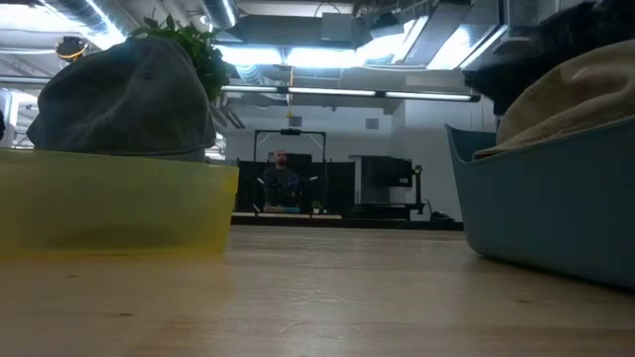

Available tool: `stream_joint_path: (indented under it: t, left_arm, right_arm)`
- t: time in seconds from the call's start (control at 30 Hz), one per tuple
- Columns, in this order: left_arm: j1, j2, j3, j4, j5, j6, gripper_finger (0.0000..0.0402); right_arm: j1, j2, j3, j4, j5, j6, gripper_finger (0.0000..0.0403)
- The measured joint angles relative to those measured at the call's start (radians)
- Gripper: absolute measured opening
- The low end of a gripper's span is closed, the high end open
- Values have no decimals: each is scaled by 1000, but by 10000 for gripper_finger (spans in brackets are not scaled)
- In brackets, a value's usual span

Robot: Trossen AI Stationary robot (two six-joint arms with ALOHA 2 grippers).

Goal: Pick & Place hat
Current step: Return to Home Position

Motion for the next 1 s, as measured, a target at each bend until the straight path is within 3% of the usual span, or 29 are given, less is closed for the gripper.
stream_joint_path:
  t: [0.27,0.6,0.83,1.0]
  left_arm:
    - [0,-29,0,-68,-51,-72,235]
    - [0,-84,0,-165,-59,-94,235]
    - [0,-155,-5,-196,-61,-79,235]
    - [0,-230,-84,-174,-82,-78,235]
  right_arm:
    - [-54,-147,0,-325,175,-4,186]
    - [-92,-286,6,-611,194,70,186]
    - [-107,-298,6,-631,167,66,186]
    - [-122,-297,5,-636,183,103,186]
